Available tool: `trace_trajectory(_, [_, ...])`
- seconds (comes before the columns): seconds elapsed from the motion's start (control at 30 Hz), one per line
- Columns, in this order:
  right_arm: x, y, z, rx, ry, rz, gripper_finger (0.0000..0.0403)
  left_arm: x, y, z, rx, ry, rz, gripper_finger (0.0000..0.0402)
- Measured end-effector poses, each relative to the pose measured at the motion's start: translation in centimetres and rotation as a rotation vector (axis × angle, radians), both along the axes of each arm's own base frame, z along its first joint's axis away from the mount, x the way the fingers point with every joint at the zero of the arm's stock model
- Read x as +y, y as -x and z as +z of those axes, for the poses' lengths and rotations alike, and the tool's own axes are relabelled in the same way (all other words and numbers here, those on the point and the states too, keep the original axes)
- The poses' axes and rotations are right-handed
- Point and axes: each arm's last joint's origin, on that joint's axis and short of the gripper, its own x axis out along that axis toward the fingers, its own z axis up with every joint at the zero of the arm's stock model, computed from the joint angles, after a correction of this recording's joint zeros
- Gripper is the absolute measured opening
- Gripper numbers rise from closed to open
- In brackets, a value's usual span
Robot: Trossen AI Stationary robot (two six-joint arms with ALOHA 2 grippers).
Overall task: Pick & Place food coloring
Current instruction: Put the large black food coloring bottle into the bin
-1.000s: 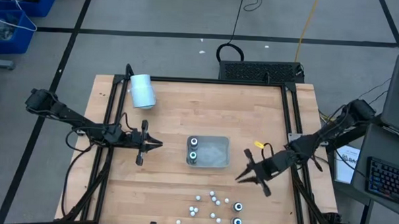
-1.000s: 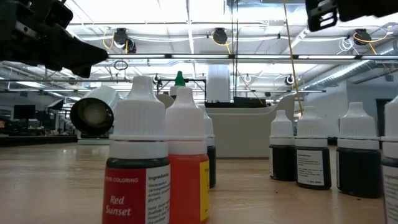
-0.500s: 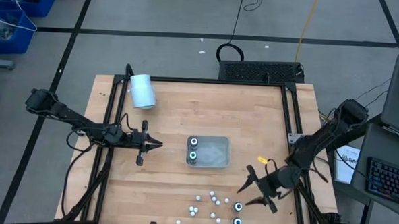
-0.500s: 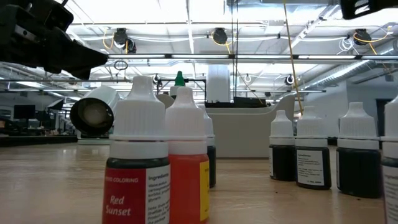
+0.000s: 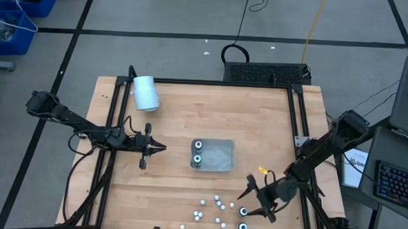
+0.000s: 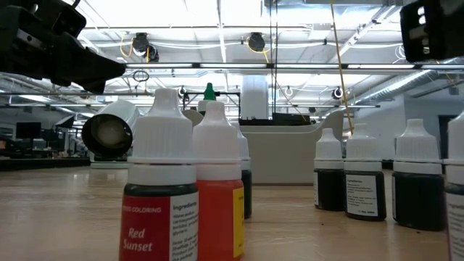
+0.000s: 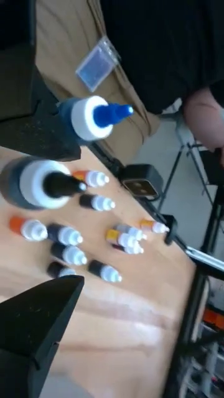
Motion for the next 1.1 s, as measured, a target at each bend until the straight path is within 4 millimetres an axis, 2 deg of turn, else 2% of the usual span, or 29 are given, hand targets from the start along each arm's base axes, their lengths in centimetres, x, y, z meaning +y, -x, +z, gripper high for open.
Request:
trace_trajectory(0.4, [0.3, -0.2, -1.5, 0.084, -0.044, -0.023, 0.0299, 0.0, 0.0, -0.1, 0.012, 0.0, 0.001, 0.0037])
trace_trajectory(0.7, [0.4, -0.1, -1.4, 0.063, -0.025, -0.006, 0.0295, 0.0, 0.0, -0.1, 0.014, 0.0, 0.0, 0.0037])
trace_trajectory(1.1, [0.5, -0.1, -1.3, 0.079, -0.059, 0.012, 0.0211, 0.0, 0.0, -0.1, 0.014, -0.001, 0.001, 0.0037])
